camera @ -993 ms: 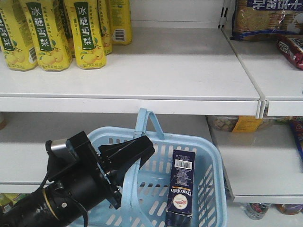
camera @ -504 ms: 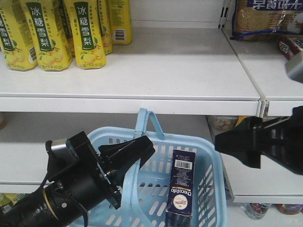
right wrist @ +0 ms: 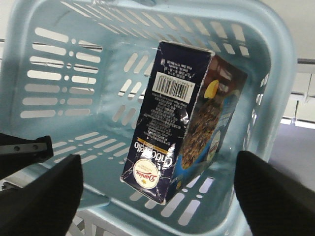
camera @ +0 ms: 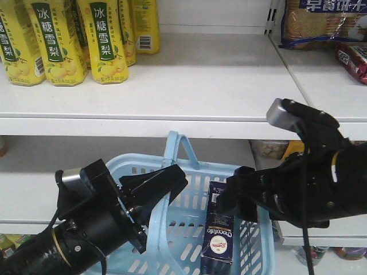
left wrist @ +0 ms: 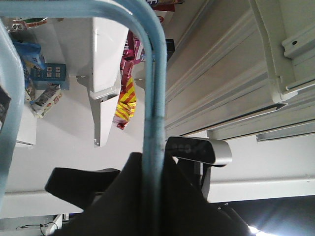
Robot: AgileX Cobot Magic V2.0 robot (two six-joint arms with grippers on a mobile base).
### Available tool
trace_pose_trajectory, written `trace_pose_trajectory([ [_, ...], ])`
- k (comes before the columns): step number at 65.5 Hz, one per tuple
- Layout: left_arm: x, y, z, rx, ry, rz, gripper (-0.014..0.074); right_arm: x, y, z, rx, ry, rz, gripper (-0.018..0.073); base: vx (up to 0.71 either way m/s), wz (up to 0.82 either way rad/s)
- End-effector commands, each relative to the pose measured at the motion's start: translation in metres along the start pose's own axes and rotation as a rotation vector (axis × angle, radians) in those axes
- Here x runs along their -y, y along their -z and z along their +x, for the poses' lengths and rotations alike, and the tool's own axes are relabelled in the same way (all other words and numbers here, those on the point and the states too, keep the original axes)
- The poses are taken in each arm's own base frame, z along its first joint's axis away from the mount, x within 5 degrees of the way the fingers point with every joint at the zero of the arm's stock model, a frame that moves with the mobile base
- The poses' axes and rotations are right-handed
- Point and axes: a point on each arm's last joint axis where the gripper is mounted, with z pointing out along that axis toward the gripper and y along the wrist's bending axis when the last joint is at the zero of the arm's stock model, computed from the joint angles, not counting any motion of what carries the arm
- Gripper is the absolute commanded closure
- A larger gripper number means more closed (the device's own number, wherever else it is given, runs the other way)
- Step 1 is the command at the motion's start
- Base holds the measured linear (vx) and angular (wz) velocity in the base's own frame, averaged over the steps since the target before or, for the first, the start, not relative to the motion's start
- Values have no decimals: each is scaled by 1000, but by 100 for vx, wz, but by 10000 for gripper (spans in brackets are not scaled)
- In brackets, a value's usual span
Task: Left arm holds basket, right arm returns cookies
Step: 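Reach the right gripper down into the basket over the cookie box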
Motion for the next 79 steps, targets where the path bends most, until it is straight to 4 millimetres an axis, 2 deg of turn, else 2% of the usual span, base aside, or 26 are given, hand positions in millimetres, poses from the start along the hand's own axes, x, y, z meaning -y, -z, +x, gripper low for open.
trace_pose_trajectory([
  [1, 40, 2, 3, -33, 3, 338, 599, -11, 1, -7, 42, 10, -35, -25, 0, 0],
  [27, 40, 2, 3, -33, 3, 338, 599, -20, -28, -15, 56, -25, -15, -25, 0, 0],
  [64, 40, 2, 3, -33, 3, 338, 599, -18, -53, -27, 94, -20, 27, -25, 0, 0],
  [79, 40, 2, 3, -33, 3, 338, 599, -16, -55, -28, 100, -3, 48, -25, 0, 0],
])
